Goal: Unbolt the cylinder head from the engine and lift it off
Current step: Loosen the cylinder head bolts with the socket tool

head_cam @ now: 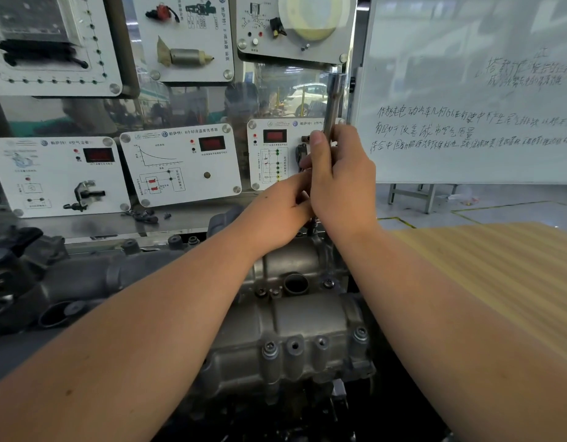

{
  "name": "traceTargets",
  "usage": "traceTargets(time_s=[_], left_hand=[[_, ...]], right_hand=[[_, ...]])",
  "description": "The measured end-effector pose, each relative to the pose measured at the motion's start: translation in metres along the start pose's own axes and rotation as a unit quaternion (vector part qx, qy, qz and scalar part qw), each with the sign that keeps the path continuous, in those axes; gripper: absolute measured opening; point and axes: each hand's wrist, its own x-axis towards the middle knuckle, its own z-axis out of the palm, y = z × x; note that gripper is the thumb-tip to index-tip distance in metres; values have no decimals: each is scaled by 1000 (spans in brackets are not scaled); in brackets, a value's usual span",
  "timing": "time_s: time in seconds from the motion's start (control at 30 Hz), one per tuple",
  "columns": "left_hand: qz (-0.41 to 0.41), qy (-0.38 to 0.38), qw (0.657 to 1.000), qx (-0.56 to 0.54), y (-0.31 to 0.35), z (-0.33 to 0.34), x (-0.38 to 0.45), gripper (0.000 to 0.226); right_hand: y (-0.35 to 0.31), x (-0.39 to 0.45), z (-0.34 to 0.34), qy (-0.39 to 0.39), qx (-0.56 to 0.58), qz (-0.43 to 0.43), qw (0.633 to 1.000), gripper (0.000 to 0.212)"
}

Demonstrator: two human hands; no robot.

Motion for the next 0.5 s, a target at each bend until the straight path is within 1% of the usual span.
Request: traceTargets(time_s=[0.1,0.2,0.37,0.43,0.5], left_hand=[[-6,-1,1000,-1,0,1,0,26],[-1,-2,1000,2,-1,1,0,31],[-7,0,1000,1,-1,0,2,19],[-6,2,1000,0,-2,0,2,20],[-10,2,1000,-9,-1,0,2,20]], right_hand=[[0,1,1,3,-15,-6,1000,24],[0,1,1,-1,-17,-3,1000,28],[1,0,-1,-12,1,11,1000,21],[0,0,-1,-11,-8,5,1000,19],[-1,0,-1,-5,-19,3,1000,22]])
